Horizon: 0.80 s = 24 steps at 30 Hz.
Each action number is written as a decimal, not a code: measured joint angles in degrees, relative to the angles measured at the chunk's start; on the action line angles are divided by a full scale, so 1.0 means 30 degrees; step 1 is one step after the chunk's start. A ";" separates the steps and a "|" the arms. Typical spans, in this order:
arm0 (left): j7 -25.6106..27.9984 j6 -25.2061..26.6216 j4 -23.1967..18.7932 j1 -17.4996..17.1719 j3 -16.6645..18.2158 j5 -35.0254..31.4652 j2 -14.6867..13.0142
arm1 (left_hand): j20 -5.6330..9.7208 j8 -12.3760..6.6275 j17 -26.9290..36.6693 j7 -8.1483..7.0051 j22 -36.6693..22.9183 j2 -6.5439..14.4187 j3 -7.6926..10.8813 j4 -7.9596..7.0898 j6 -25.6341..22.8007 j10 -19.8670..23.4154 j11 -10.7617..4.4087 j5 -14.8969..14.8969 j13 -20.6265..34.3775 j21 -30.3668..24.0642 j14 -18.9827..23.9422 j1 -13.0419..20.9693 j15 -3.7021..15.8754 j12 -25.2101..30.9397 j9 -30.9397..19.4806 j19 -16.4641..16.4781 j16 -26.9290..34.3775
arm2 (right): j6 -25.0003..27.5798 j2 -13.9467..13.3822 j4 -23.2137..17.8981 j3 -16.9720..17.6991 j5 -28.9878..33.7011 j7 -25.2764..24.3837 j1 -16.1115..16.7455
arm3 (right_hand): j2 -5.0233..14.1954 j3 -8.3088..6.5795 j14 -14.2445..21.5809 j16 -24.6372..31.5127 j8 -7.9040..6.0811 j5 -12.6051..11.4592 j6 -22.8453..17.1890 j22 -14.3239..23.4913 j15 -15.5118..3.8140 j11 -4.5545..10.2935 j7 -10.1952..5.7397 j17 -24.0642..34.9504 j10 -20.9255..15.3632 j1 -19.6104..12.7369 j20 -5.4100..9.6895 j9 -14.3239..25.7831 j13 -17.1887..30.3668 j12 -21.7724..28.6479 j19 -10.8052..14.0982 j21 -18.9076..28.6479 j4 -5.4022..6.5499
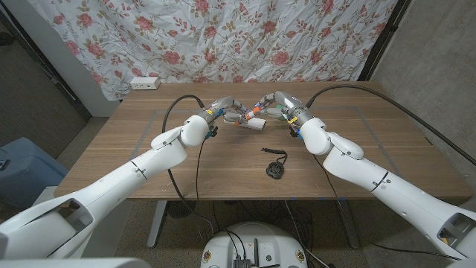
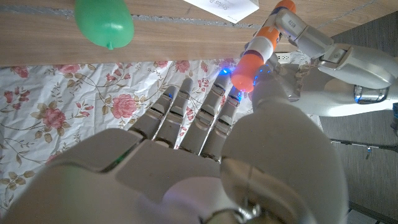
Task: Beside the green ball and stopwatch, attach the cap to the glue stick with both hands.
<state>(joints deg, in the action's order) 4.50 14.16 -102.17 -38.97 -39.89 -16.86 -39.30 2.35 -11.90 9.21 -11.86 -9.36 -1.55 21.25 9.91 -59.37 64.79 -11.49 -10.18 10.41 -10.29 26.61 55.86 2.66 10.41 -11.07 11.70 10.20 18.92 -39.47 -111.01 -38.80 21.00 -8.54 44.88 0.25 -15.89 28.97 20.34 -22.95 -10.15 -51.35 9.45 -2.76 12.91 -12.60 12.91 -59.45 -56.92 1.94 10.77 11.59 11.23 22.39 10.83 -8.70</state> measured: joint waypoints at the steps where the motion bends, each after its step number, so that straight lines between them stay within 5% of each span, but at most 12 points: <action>1: 0.0001 -0.0026 0.0006 0.0001 0.0000 0.0000 0.0001 | 0.0000 0.0001 0.0000 0.0000 0.0000 0.0000 0.0001 0.0001 0.0000 0.0000 0.0000 0.0000 0.0000 0.0000 0.0000 0.0001 0.0000 0.0002 0.0000 0.0000 0.0000 | 0.0001 0.0003 0.0051 -0.0026 -0.0005 -0.0002 -0.0025 | 0.0000 0.0000 0.0000 0.0000 0.0000 0.0000 0.0000 0.0000 0.0000 0.0000 0.0000 0.0000 0.0000 0.0000 0.0000 0.0001 0.0000 0.0000 0.0000 0.0000 0.0000; 24: 0.0049 -0.0077 0.0212 0.0101 -0.0033 0.0034 0.0128 | 0.0000 -0.0011 -0.0001 0.0003 0.0000 0.0033 0.0017 0.0017 0.0003 -0.0003 -0.0003 0.0017 0.0000 0.0000 0.0000 0.0033 0.0000 0.0076 0.0000 0.0000 0.0000 | 0.0124 0.0164 0.0240 -0.0115 -0.0174 -0.0106 -0.0103 | -0.0002 0.0077 0.0001 0.0077 0.0110 0.0000 0.0000 -0.0001 0.0000 -0.0001 0.0000 -0.0001 -0.0001 -0.0001 0.0000 0.0013 0.0000 0.0000 0.0000 0.0000 -0.0079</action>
<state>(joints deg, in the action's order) 4.65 13.93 -101.53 -38.67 -39.99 -16.76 -38.92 2.35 -11.93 9.20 -11.85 -9.36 -1.45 21.30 9.96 -59.36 64.78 -11.50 -10.13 10.41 -10.29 26.62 55.96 2.66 10.64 -11.07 11.69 10.20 19.29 -38.98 -110.29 -39.15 20.48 -8.86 44.57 0.24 -15.66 28.97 20.58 -22.62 -10.15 -51.35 9.45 -2.76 12.90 -12.60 12.91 -59.45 -56.93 1.94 10.81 11.59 11.23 22.39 10.83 -8.93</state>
